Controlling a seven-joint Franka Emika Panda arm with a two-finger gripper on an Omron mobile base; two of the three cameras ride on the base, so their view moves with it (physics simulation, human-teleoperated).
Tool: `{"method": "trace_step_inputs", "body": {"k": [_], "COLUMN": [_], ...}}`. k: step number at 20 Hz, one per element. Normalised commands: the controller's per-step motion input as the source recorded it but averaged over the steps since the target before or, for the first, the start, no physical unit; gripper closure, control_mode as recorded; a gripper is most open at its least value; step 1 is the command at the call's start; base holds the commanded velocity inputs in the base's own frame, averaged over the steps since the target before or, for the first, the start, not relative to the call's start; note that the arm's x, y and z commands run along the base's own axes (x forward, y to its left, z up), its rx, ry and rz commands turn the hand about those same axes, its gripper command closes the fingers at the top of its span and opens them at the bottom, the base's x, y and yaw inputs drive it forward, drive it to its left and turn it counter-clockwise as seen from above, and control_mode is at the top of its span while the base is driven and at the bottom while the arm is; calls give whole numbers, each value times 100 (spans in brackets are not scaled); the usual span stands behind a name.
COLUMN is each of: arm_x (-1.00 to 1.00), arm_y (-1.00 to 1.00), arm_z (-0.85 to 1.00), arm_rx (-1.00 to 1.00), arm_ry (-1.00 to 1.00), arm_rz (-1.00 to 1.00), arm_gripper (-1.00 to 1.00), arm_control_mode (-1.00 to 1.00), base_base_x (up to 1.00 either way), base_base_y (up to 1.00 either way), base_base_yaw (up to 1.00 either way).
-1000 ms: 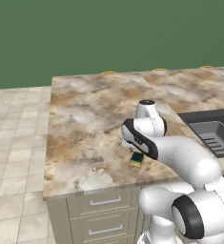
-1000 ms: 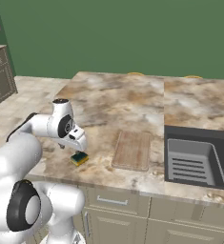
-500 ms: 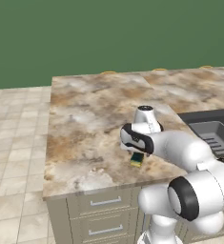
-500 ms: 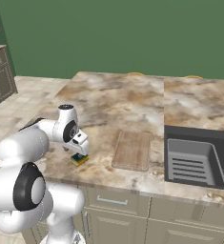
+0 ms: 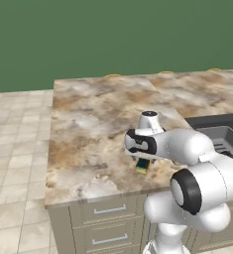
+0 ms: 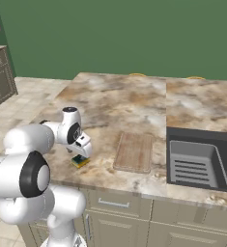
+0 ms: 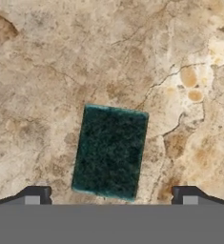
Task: Pick up the sponge from the counter and clean the cutting board by briefly scrubbing or pressing down on the cutting board. Once finished, release the sponge.
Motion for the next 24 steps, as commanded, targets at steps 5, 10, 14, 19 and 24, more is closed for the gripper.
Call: {"method": "trace_step_inputs", "body": {"k": [5,10,14,19,24], "arm_x": [5,0,6,4,0], "arm_y": [-15,-8,1,4,2], "arm_z": [-13,-17,-19,-9,-5], "arm_rx": [1,0,0,0,0], "arm_ry": [5,5,5,0,0], "arm_rz": [-1,0,0,0,0], "arm_gripper": [-100,-100,-100,-100,-100], "arm_control_mode": [-100,-100,-100,-100,-100], "base_base_x": [0,0,0,0,0], "base_base_y": [0,0,0,0,0], "base_base_yaw": [0,0,0,0,0]}}
